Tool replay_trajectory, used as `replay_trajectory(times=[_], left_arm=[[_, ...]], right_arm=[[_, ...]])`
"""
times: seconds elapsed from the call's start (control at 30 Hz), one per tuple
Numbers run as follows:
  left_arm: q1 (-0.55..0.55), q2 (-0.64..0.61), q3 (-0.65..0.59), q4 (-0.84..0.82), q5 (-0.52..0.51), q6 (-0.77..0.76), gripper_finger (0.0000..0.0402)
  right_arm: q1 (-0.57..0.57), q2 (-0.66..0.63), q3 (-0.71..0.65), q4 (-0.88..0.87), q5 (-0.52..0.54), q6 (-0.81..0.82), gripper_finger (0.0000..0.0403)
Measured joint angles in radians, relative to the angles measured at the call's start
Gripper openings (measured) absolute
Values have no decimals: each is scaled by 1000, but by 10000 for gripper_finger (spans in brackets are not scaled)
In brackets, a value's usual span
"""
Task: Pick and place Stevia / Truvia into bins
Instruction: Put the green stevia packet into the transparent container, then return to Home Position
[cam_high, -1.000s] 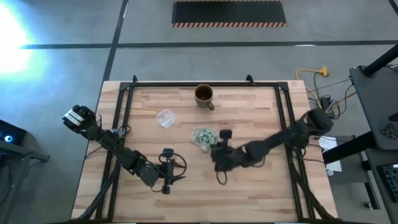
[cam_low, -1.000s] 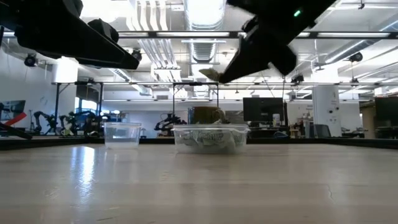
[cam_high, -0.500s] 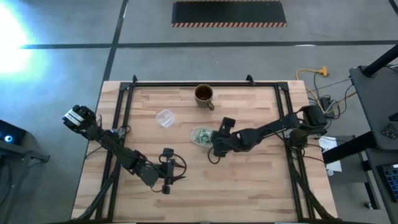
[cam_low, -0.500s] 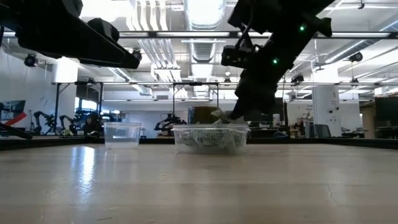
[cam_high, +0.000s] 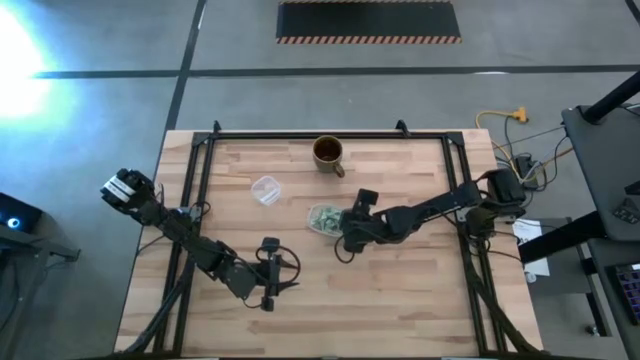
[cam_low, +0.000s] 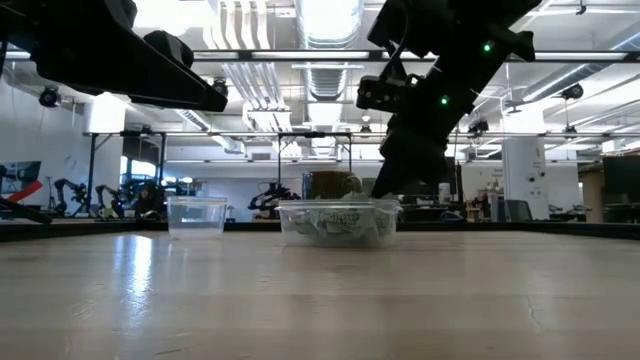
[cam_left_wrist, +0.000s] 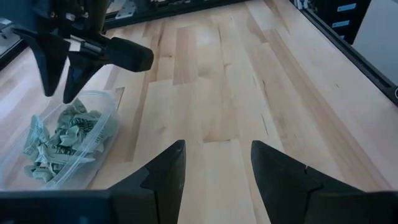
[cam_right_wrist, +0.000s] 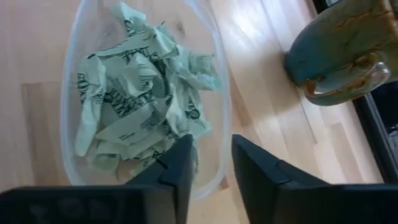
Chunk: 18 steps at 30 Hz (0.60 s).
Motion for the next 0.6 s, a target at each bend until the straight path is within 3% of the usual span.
replay_trajectory(times=[0.27, 0.6], left_arm=[[0, 0, 1, 27, 0, 43, 166], [3, -113, 35, 156, -126, 507, 166]], right_arm=[[12, -78, 0, 13, 31, -89, 160], [113, -321, 0, 12, 26, -237, 171]])
